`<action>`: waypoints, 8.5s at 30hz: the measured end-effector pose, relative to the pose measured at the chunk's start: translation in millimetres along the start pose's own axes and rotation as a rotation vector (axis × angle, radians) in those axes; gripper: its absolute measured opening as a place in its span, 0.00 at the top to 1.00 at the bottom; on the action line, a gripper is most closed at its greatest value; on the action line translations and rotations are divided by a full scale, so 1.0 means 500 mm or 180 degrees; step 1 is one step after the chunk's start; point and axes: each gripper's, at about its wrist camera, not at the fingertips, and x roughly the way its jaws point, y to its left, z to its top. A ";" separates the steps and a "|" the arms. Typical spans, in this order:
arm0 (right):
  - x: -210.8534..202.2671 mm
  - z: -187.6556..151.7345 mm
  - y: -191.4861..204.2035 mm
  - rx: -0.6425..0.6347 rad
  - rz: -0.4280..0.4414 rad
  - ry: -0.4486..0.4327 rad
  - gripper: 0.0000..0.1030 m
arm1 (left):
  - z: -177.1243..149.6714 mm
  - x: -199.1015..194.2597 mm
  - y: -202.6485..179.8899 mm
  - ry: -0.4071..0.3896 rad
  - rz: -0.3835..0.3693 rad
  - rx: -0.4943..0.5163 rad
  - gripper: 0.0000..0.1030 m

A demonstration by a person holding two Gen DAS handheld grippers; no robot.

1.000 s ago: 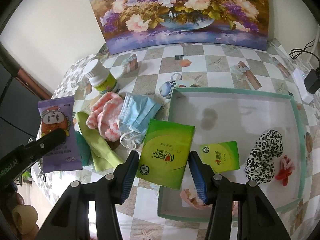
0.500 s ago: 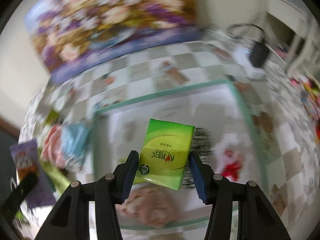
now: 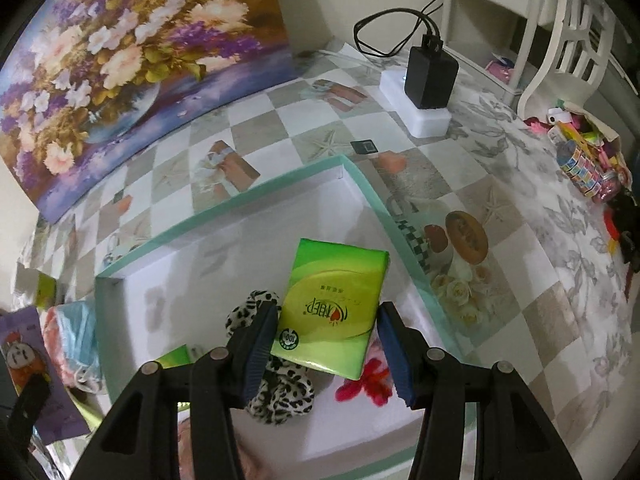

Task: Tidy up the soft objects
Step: 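Carry both packs over the white tray and open both tools to release, then move both tools back toward the green cloth and blue mask, then grasp the green cloth with the left tool while the right tool grasps the blue face mask, then lift the green cloth with the left tool while the right tool lifts the blue mask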

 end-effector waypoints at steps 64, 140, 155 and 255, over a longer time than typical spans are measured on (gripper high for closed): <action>-0.087 -0.060 0.164 -0.0728 0.0247 -0.0118 0.00 | -0.018 -0.027 0.156 0.0372 0.0718 -0.0923 0.03; 0.051 -0.129 0.501 -0.1405 0.1489 0.0435 0.38 | -0.072 0.102 0.344 0.0660 0.0880 -0.2366 0.19; 0.110 -0.148 0.521 -0.1378 0.1395 0.0610 0.49 | -0.068 0.098 0.361 0.0653 0.1057 -0.2389 0.52; -0.150 -0.172 0.331 -0.0909 0.1640 0.0058 0.91 | -0.117 -0.008 0.321 0.0691 0.0761 -0.1818 0.50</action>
